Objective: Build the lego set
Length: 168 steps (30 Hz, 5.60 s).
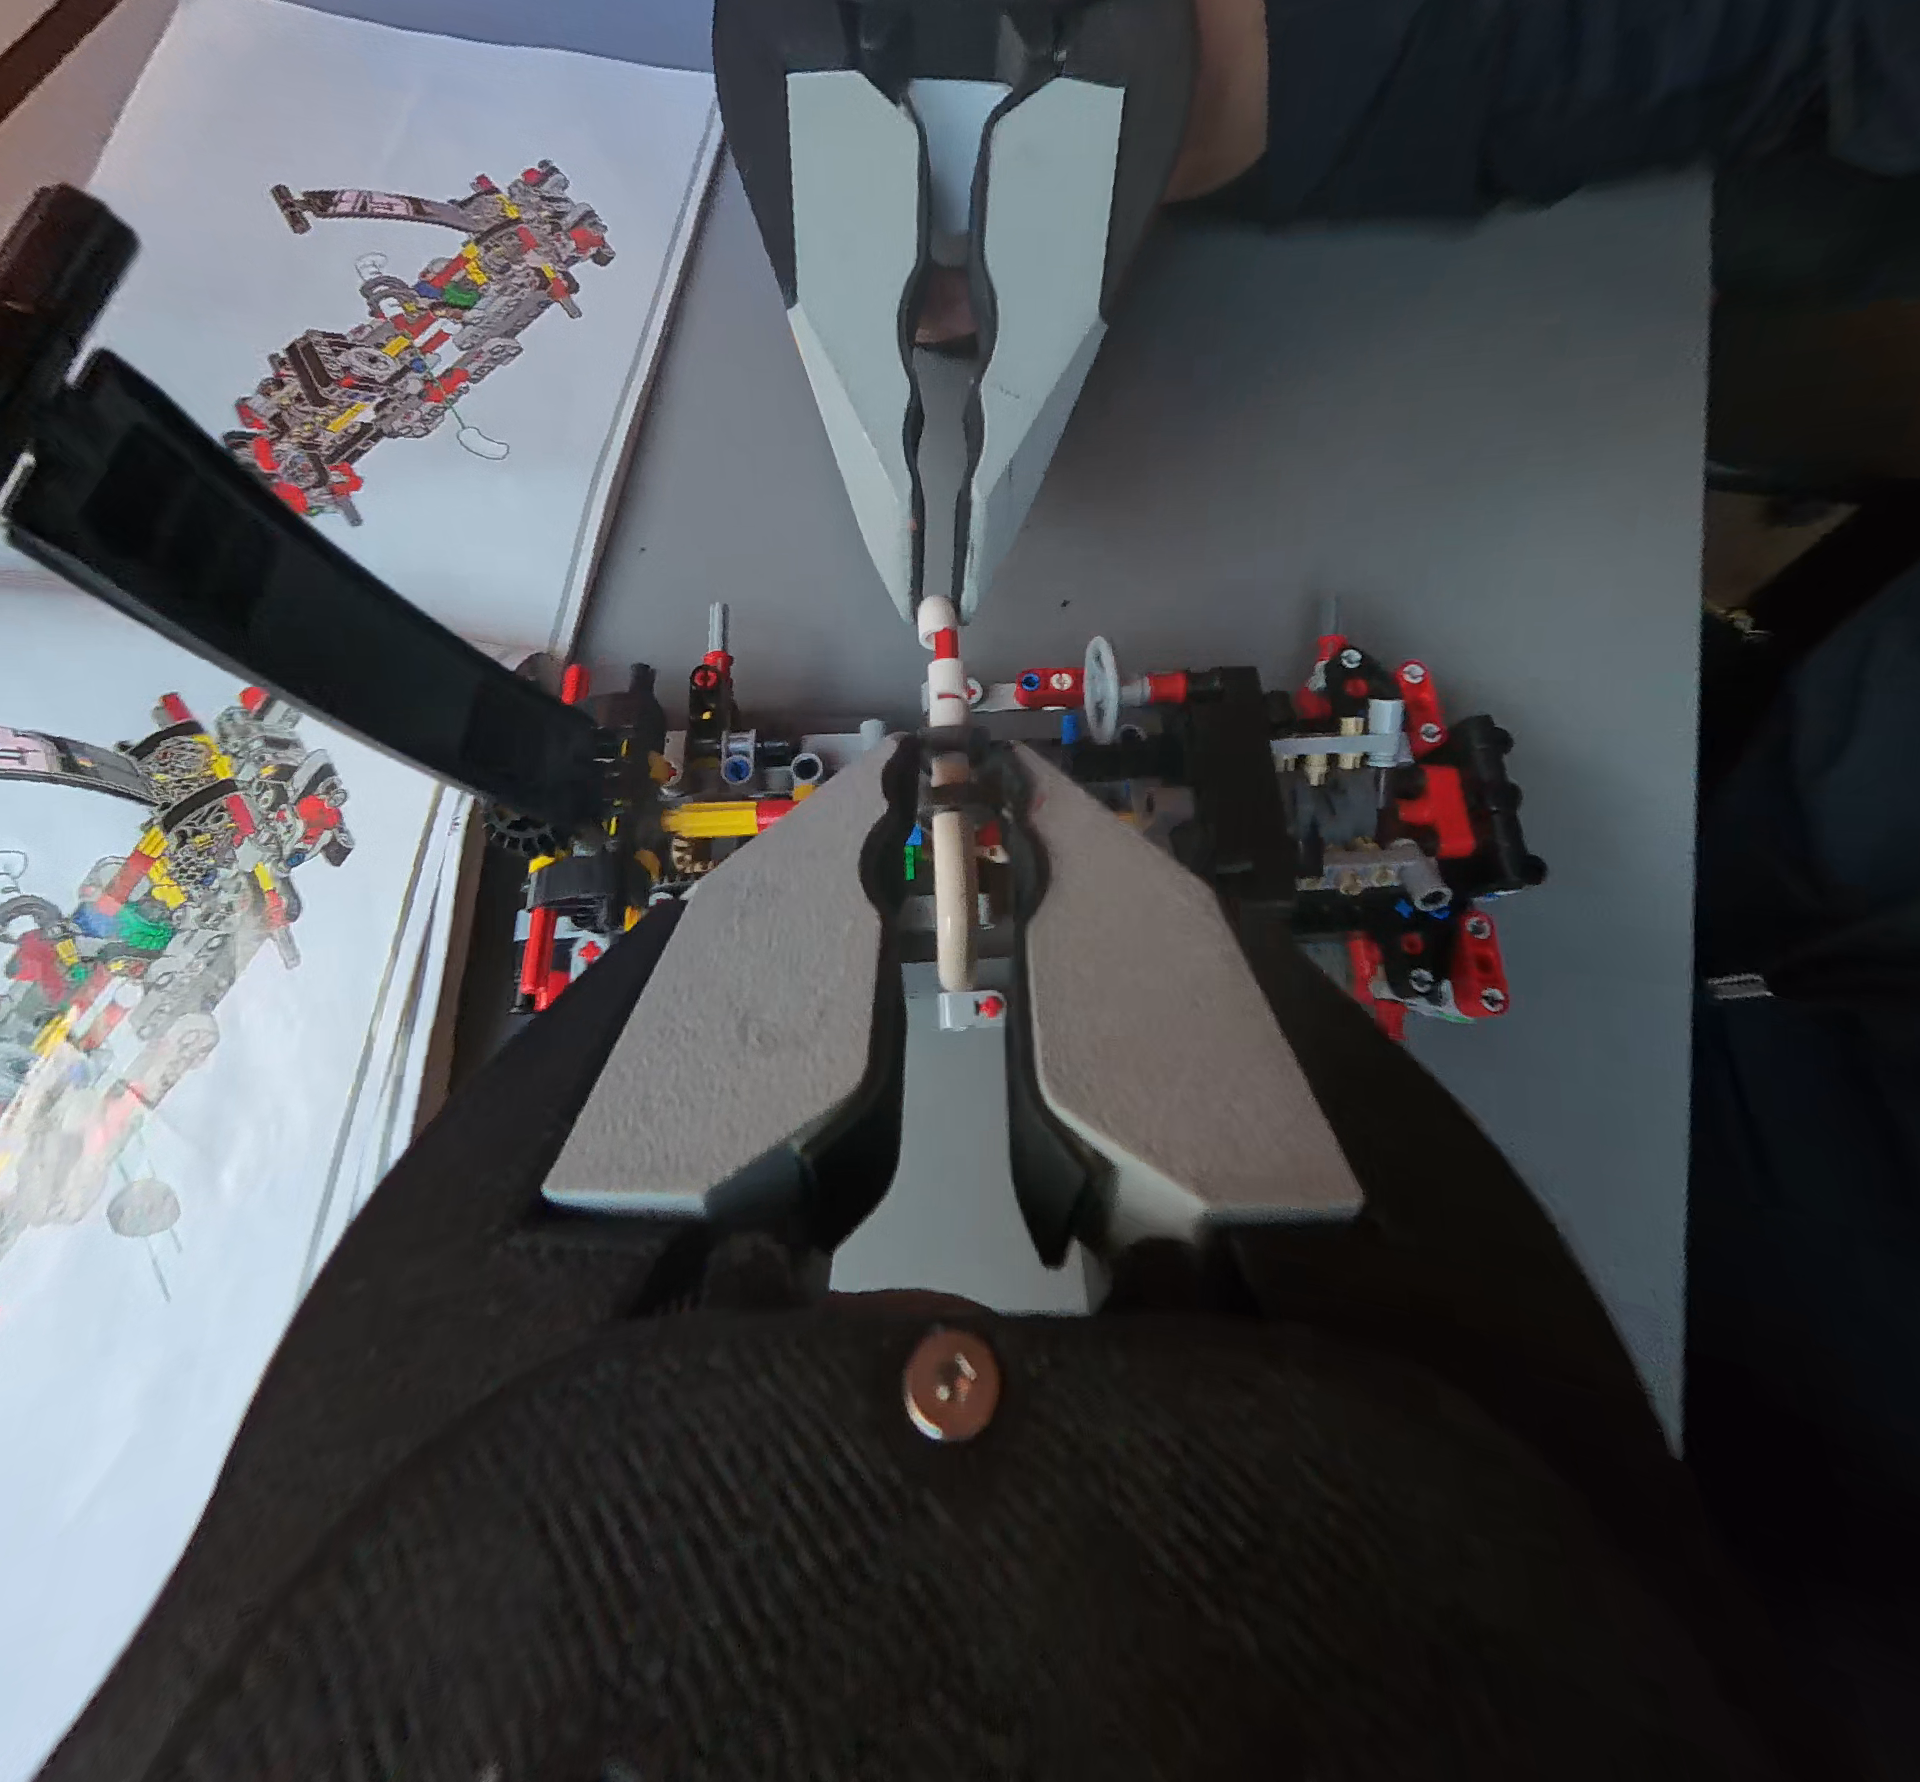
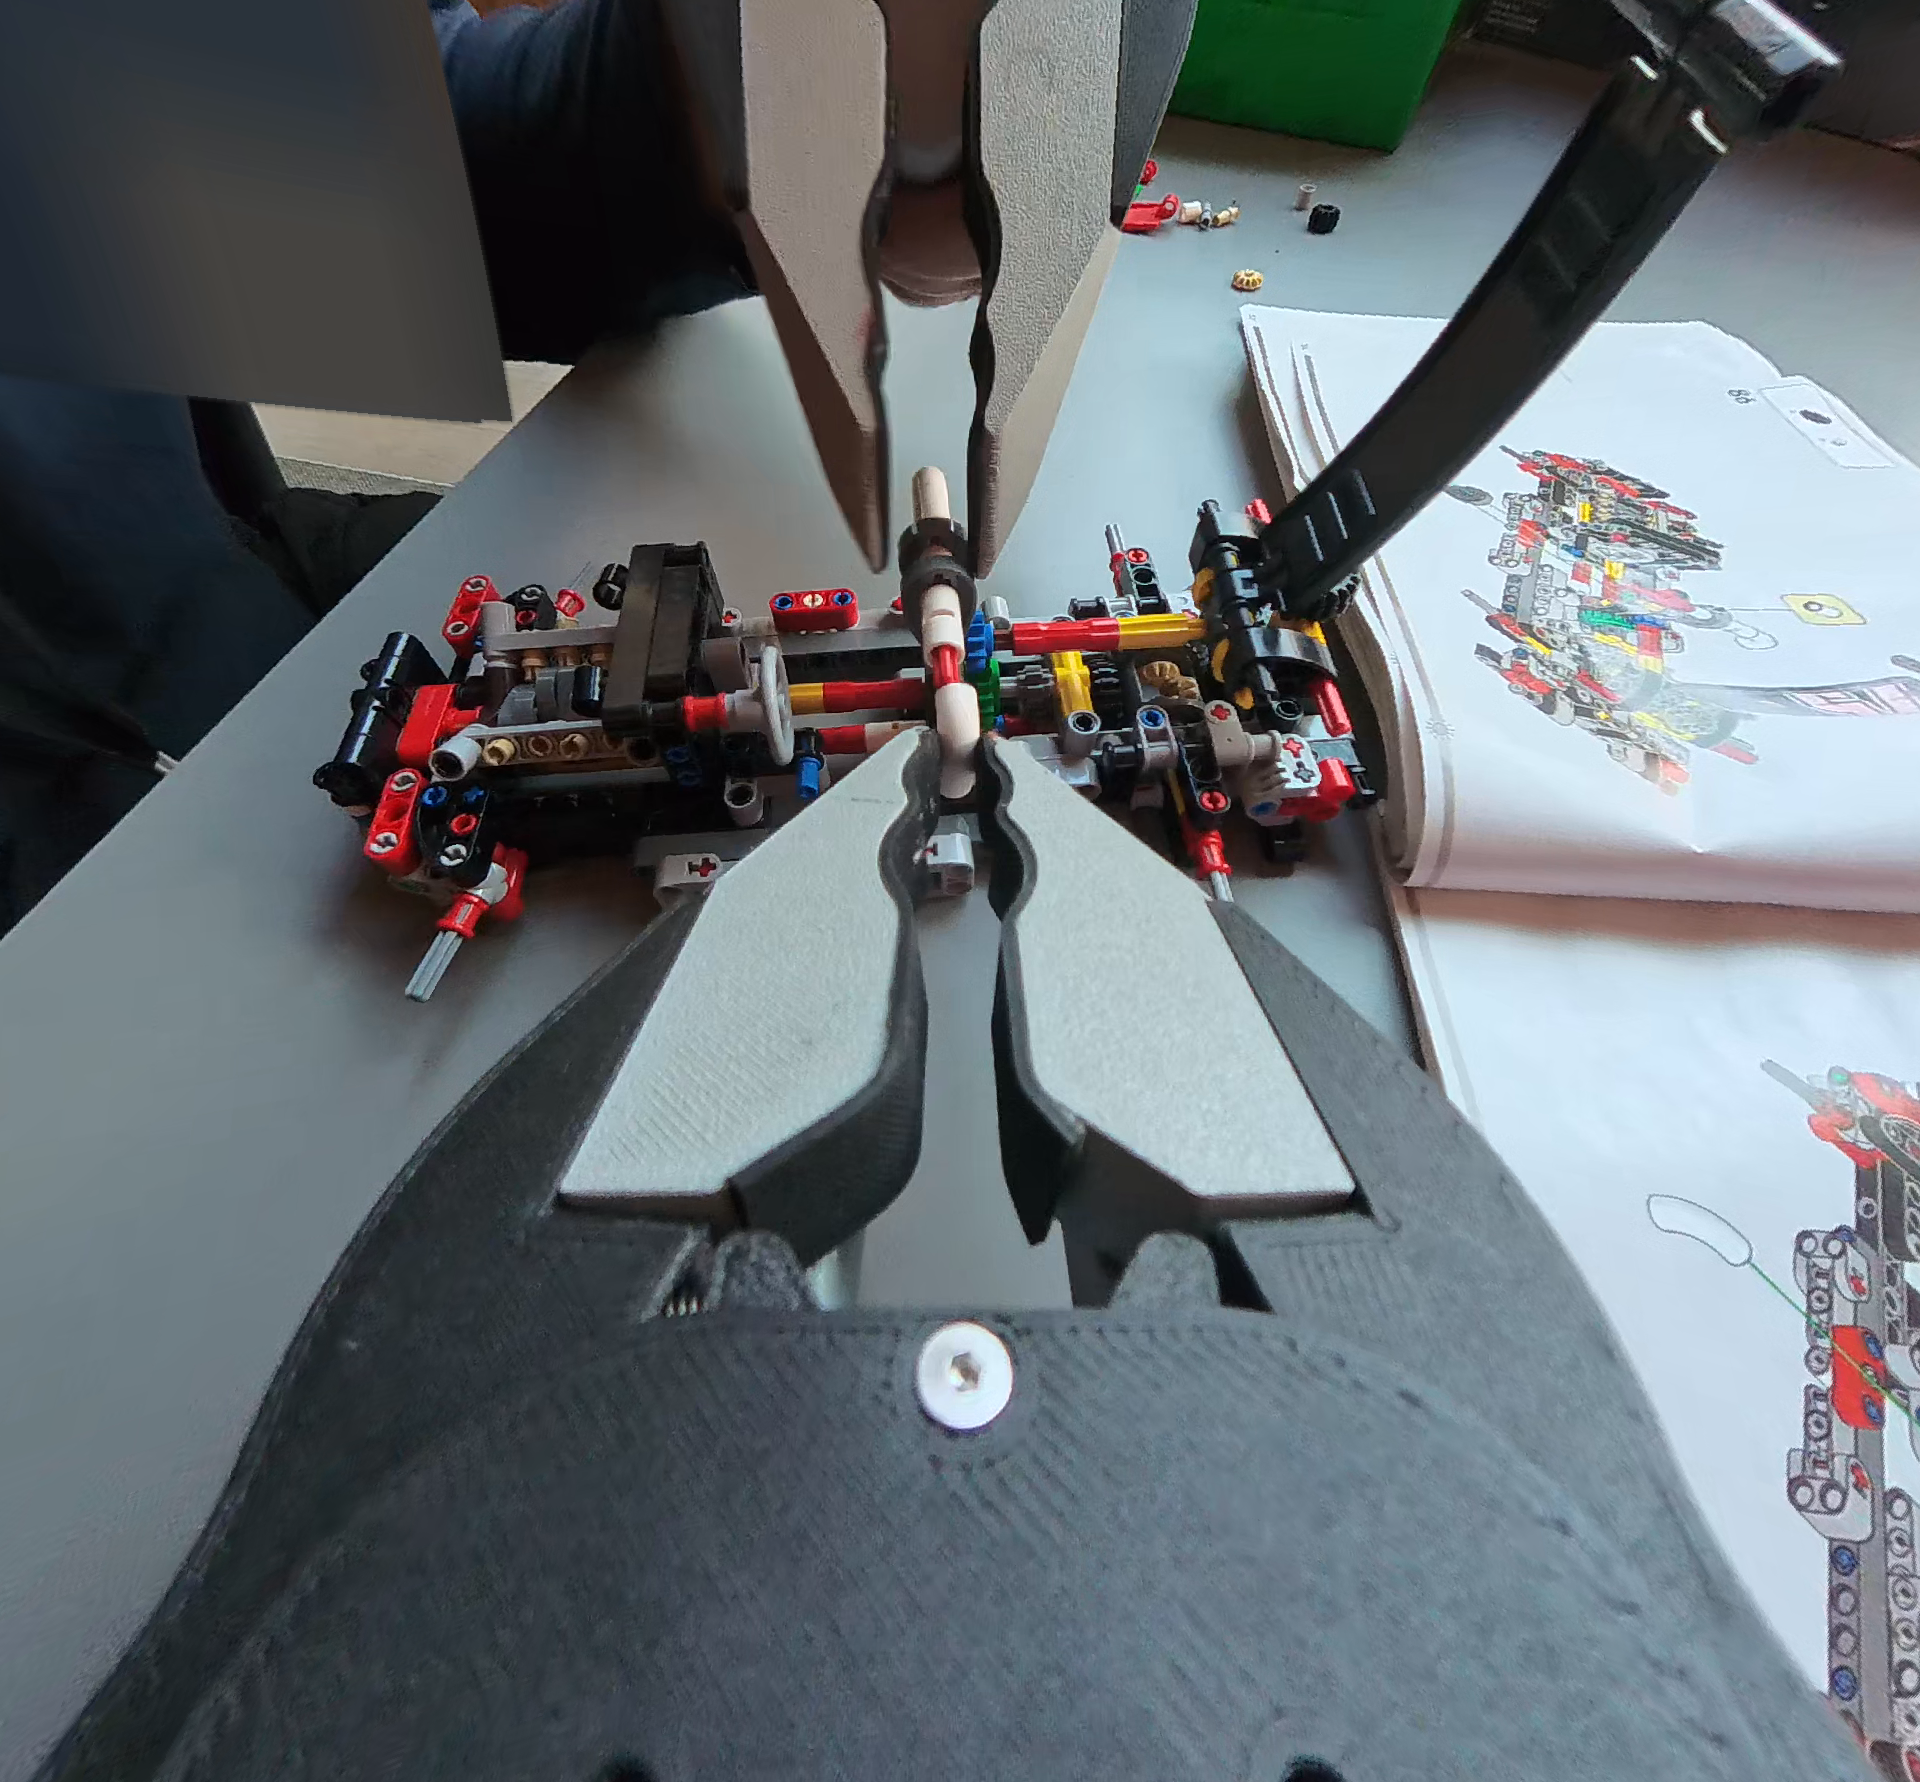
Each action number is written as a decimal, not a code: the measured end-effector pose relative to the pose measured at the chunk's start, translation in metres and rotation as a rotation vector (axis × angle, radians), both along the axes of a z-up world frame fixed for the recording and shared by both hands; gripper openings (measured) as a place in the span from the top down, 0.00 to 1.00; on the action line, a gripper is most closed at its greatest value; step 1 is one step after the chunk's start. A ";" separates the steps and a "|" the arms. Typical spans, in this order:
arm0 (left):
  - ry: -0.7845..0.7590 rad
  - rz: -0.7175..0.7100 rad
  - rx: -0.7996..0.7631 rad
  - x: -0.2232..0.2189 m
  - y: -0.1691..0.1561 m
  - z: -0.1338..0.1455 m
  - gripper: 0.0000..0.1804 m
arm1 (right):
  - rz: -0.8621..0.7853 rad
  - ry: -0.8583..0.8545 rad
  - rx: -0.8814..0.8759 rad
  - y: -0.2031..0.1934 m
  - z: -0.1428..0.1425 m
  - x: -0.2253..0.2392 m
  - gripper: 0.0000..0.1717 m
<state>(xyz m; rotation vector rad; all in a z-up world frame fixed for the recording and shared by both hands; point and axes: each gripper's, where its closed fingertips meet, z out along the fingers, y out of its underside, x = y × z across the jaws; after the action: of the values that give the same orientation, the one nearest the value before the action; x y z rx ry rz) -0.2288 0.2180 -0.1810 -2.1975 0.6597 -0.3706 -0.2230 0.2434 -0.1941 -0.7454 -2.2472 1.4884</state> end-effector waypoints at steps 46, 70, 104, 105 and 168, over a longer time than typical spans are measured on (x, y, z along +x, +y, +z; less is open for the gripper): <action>-0.022 0.013 0.026 0.004 0.010 -0.008 0.93 | 0.074 0.094 0.273 0.001 0.001 -0.003 0.98; -0.023 0.089 0.113 -0.015 -0.011 0.028 0.88 | 0.100 0.093 0.310 -0.002 0.000 -0.004 0.98; 0.028 0.017 -0.041 -0.013 -0.010 -0.012 0.98 | 0.139 -0.012 0.449 0.001 0.000 -0.006 0.98; 0.033 0.014 -0.043 -0.012 -0.009 -0.011 0.98 | 0.140 -0.016 0.462 0.002 0.000 -0.006 0.98; -0.084 0.027 0.063 -0.012 -0.008 -0.012 0.97 | 0.046 0.049 0.020 0.004 0.008 -0.005 0.98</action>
<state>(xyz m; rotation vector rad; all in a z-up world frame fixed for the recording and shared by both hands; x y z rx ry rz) -0.2407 0.2104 -0.1926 -2.1170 0.5881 -0.4203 -0.2276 0.2476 -0.1863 -0.6482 -2.2541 1.4865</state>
